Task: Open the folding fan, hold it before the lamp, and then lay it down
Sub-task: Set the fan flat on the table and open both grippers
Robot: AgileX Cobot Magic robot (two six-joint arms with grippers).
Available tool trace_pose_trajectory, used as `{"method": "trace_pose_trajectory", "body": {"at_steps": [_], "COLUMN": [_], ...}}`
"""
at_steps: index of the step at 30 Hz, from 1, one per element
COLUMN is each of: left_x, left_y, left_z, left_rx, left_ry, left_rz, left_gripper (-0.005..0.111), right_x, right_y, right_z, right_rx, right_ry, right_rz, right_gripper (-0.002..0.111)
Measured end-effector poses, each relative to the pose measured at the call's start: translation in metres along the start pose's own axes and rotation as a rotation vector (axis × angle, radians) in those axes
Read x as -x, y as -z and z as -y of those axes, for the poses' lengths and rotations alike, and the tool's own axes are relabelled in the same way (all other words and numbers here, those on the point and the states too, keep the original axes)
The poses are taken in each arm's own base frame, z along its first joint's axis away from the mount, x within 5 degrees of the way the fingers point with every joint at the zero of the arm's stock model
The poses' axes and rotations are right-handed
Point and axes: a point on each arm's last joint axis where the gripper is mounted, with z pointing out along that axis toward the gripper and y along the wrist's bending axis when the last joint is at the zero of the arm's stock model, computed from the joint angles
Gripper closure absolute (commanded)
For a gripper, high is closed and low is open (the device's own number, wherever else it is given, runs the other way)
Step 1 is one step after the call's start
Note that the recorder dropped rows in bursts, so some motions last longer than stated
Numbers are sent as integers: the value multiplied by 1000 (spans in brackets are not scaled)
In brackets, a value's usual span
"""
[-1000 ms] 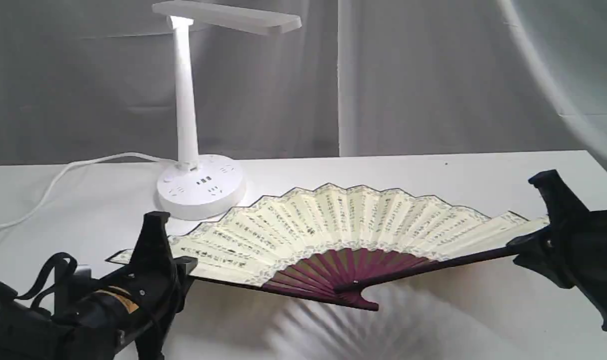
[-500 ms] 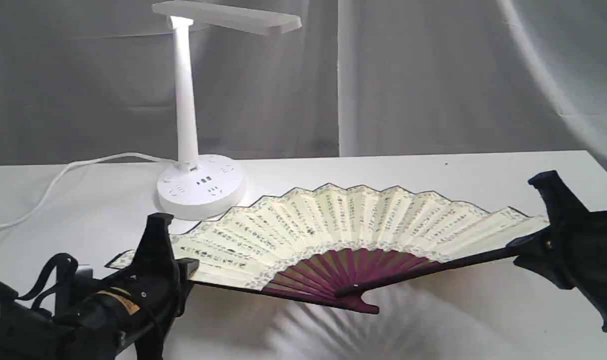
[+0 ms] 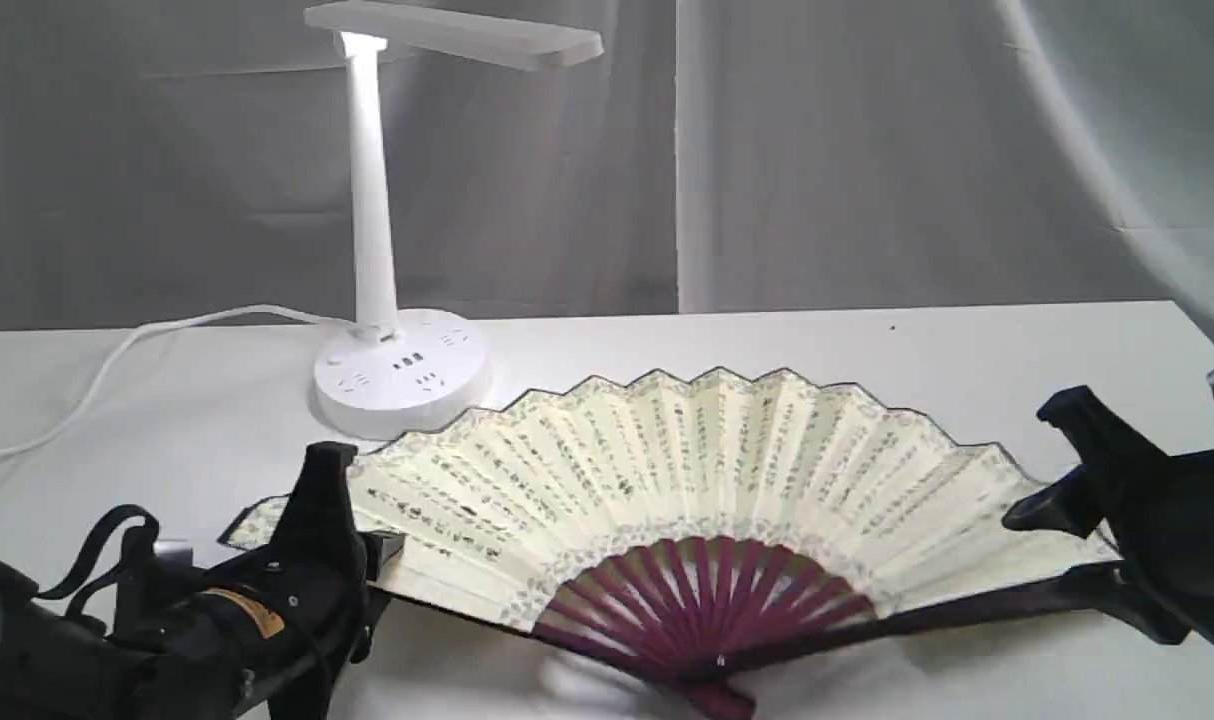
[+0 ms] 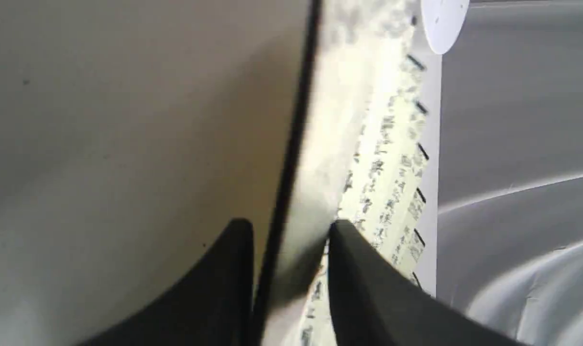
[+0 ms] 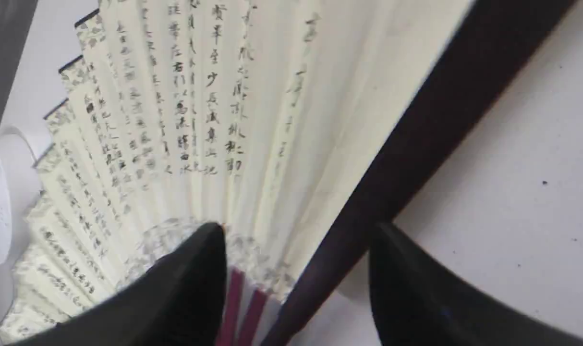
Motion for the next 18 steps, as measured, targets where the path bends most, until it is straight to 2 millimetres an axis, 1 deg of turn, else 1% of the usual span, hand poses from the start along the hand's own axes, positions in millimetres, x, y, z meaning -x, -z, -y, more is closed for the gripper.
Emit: {"method": "trace_pose_trajectory", "body": {"at_steps": [3,7,8,14,16,18], "left_x": [0,-1,-1,-2,-2,-1], "left_y": [0,0,0,0,0,0], "left_z": [0,0,0,0,0,0], "left_rx": [2,3,2,4,3,3], "left_ry": [0,-11,-20,-151,-218,-297], "left_rz": [0,-8,-12,-18,-18,-16], "left_gripper": [80,78,75,48,43,41], "right_x": [0,-2,-3,-7,-8,-9], "right_y": [0,0,0,0,0,1], "right_z": [1,0,0,2,3,4], "right_rx": [-8,-4,-5,-20,-28,-32], "right_ry": [18,28,34,105,134,155], "right_rz": [-5,-24,-29,-75,-91,-107], "right_gripper": [52,51,51,51,51,51]}}
